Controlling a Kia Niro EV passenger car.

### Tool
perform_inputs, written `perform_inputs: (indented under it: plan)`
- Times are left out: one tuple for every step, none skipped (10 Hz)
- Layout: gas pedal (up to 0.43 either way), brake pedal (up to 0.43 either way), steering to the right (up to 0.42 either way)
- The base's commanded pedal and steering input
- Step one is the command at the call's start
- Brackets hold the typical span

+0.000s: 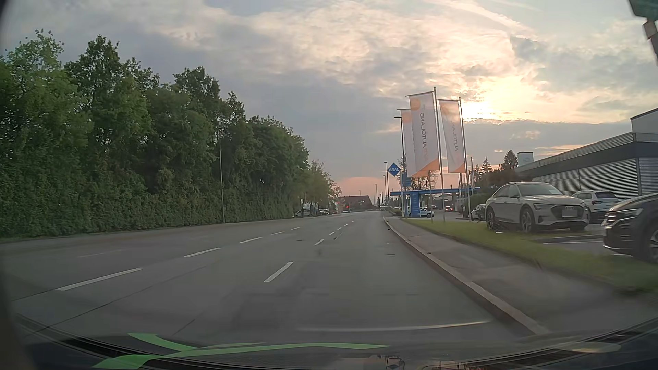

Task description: Follow the waypoints while adhering to traffic rules and regulations

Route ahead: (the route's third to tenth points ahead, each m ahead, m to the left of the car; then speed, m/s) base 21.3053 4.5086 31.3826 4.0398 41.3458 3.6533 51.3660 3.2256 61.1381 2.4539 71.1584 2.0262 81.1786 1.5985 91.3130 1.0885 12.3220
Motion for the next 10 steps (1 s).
perform_inputs:
  plan:
    - [0.079, 0.0, 0.012]
    - [0.079, 0.0, 0.011]
    - [0.079, 0.0, 0.01]
    - [0.079, 0.0, 0.007]
    - [0.067, 0.0, 0.006]
    - [0.067, 0.0, 0.005]
    - [0.067, 0.0, 0.005]
    - [0.067, 0.0, 0.005]
    - [0.067, 0.0, 0.006]
    - [0.067, 0.0, 0.005]
